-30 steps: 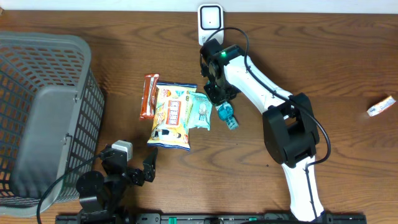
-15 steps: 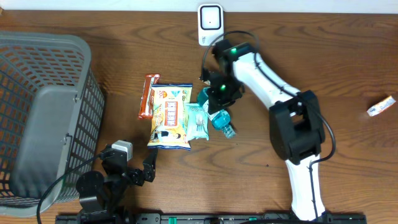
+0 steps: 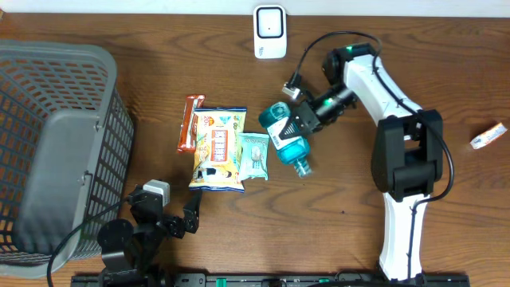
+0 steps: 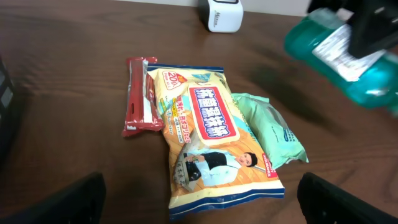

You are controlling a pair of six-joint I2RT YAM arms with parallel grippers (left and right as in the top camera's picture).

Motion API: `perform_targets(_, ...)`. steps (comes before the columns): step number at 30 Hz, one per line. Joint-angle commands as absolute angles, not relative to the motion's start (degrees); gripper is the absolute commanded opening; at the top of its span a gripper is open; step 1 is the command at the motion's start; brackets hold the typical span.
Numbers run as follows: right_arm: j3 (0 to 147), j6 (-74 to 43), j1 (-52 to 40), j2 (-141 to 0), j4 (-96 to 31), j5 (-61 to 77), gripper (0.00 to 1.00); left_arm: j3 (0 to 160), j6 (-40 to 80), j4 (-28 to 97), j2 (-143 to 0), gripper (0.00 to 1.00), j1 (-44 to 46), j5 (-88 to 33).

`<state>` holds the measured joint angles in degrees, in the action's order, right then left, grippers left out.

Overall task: Scan the item barcode
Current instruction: 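Lift the Listerine bottle off the wipe packs with the right gripper, then hold the Listerine bottle over the white scanner with the right gripper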

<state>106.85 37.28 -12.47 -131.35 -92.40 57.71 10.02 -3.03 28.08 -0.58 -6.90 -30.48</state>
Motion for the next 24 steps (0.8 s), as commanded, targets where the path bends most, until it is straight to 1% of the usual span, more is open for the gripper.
perform_targets(1, 107.0, 51.9, -11.2, -130.8, -97.5, 68.4, 0.01, 10.2, -3.4, 27.8, -0.3, 0.98, -6.7, -30.4)
perform_targets(8, 107.0, 51.4, -11.0, -130.6, -97.5, 67.9, 0.01, 10.2, -3.4, 27.9, -0.3, 0.98, -6.7, -30.4)
perform_targets(13, 107.0, 55.6, -11.0, -130.6, -97.0, 65.9, 0.01, 10.2, -3.4, 27.9, -0.3, 0.98, -6.7, -30.4)
perform_targets(16, 107.5, 56.1, -11.0, -130.6, -91.3, 62.4, 0.01, 10.2, -3.4, 27.9, -0.3, 0.98, -6.7, -30.4)
perform_targets(18, 108.0, 50.6, -11.0, -130.6, -83.6, 58.8, 0.01, 10.2, -3.4, 27.9, -0.3, 0.98, -6.7, -30.4)
perform_targets(19, 108.0, 46.5, -11.0, -130.6, -80.2, 57.0, 0.01, 10.2, -3.4, 27.9, -0.3, 0.98, -6.7, -30.4)
perform_targets(20, 108.0, 40.1, -11.2, -130.6, -75.5, 53.6, 0.01, 10.2, -3.4, 27.9, -0.3, 0.98, -6.7, -30.4)
perform_targets(23, 109.0, 22.3, -12.4, -130.6, -63.3, 36.9, 0.01, 10.2, -3.4, 27.9, -0.3, 0.98, -6.7, -30.4)
perform_targets(24, 109.6, 21.4, -12.8, -130.6, -62.0, 34.6, 0.01, 10.2, -3.4, 27.9, -0.3, 0.98, -6.7, -30.4)
